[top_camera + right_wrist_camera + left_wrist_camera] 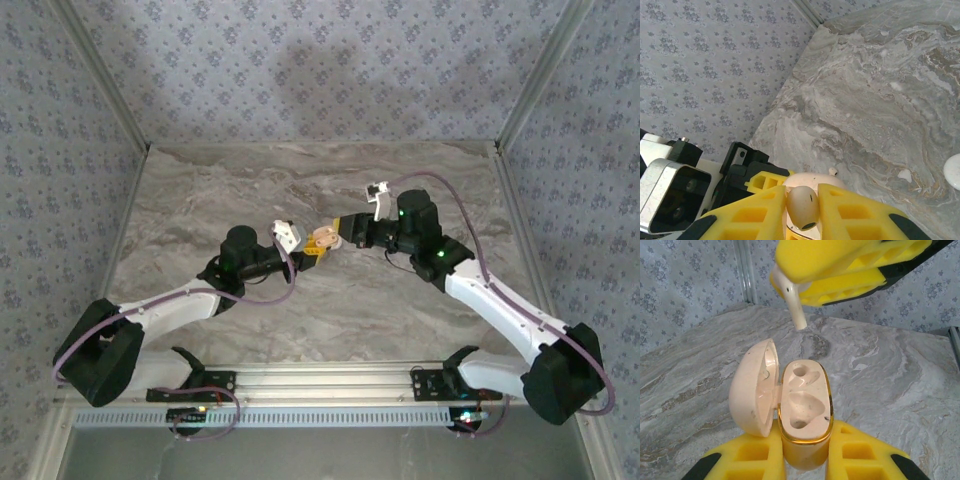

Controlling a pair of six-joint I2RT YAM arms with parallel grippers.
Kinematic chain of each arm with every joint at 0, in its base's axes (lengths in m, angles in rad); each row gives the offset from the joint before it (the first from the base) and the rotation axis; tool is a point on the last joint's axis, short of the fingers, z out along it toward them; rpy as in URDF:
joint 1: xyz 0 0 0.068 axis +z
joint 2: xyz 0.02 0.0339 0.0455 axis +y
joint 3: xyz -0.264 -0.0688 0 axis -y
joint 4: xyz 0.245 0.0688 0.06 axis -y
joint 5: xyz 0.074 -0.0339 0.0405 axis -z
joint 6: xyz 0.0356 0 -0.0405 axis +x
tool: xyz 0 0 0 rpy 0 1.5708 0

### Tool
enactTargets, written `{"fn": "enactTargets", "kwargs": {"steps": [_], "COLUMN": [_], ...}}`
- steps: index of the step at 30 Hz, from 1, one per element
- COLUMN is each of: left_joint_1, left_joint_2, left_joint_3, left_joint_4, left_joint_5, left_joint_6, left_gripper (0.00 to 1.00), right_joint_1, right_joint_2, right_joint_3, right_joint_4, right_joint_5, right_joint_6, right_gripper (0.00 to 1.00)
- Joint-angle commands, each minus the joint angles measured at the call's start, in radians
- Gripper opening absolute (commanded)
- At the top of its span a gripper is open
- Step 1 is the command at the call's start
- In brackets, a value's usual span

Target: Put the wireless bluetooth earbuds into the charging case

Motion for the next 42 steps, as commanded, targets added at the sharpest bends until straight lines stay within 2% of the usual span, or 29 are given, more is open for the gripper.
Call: {"fn": "enactTargets", "kwargs": {"steps": [1, 28, 42], "left_joint_1": [-0.009, -0.008, -0.008], "left_joint_2": [-0.015, -0.053, -0.056], "left_joint_3": [0.033, 0.038, 0.043], "left_joint_4": [0.058, 0.063, 0.037], "left_joint_5": [0.005, -0.010, -0.004], "left_joint_6": [-0.002, 0.003, 0.015], "left_gripper": [0.12, 0.12, 0.12], "right_joint_1": [0.007, 0.010, 0.007], "right_joint_2": [0.015, 0.010, -0.039], "right_joint_3": [-0.016, -0.050, -0.028], "right_joint_4": [0.027, -0.043, -0.056], "right_joint_5": [-0.015, 0.006, 0.018], "right_joint_6": [0.015, -0.020, -0.036], "right_gripper": [0.24, 0.24, 0.46]}}
